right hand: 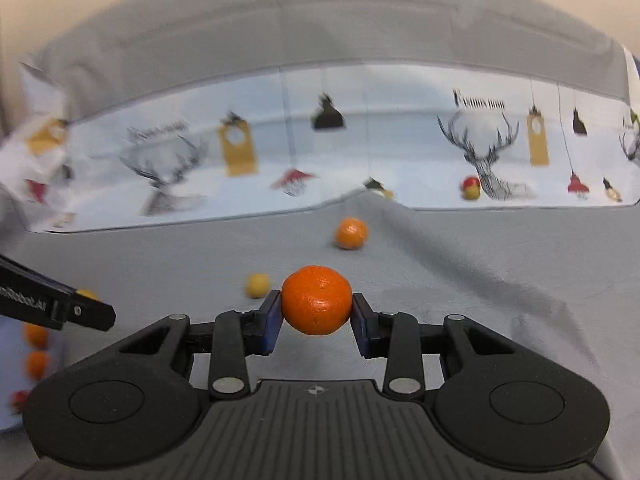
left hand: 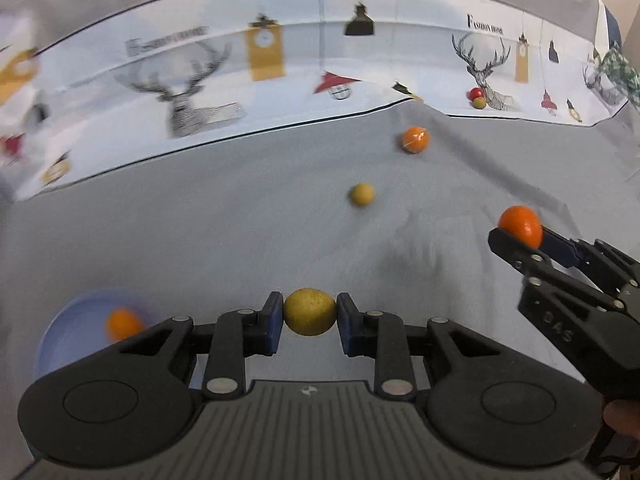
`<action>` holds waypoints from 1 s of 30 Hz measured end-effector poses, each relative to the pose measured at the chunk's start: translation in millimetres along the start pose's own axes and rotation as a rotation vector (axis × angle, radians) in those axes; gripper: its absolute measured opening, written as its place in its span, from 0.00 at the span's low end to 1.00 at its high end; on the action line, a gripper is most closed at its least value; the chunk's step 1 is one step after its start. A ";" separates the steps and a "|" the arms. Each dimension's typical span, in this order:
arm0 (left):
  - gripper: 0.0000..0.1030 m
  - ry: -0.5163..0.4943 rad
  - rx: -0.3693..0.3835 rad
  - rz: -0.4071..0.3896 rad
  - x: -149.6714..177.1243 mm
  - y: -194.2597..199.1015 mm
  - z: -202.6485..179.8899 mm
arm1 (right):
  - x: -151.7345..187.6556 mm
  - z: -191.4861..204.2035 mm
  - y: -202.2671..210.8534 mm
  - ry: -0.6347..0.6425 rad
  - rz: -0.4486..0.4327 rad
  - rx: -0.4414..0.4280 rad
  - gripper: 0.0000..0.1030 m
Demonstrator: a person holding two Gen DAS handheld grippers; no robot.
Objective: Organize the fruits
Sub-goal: 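Carry both fruits over the blue plate and open both grippers to drop them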
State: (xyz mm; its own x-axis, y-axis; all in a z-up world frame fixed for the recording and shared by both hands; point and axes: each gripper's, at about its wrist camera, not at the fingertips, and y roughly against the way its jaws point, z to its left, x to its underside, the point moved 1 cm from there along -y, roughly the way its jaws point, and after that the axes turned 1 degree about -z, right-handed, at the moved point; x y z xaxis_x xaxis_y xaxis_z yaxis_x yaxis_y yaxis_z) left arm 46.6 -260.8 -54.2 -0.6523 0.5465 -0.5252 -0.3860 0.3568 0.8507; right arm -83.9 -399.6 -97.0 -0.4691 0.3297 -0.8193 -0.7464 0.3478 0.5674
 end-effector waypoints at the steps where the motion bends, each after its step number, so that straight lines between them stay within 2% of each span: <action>1: 0.31 0.012 0.000 -0.002 8.6 13.1 5.6 | 0.3 7.8 16.4 0.000 -0.003 -0.015 0.37; 9: 0.31 0.111 -0.019 -0.025 79.5 111.2 63.0 | 10.4 90.2 120.1 0.021 0.009 -0.201 0.37; 14: 0.31 0.172 -0.061 -0.033 126.0 154.1 99.8 | 21.7 143.2 161.2 0.055 0.058 -0.337 0.37; 18: 0.31 0.245 -0.080 -0.053 157.6 180.8 127.0 | 35.6 182.1 190.5 0.128 0.069 -0.405 0.37; 22: 0.31 0.296 -0.084 -0.079 180.3 200.7 143.2 | 45.9 209.7 212.9 0.208 0.061 -0.432 0.37; 30: 0.31 0.316 -0.068 -0.132 205.0 226.5 148.3 | 48.1 221.3 241.1 0.248 0.004 -0.422 0.37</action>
State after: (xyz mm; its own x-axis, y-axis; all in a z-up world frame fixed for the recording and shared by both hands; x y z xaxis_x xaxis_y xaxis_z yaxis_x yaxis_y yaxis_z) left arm -77.9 44.4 27.6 -0.7597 0.2337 -0.6068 -0.5159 0.3513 0.7813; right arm -182.0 -105.6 18.8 -0.5325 0.0934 -0.8413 -0.8464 -0.0564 0.5295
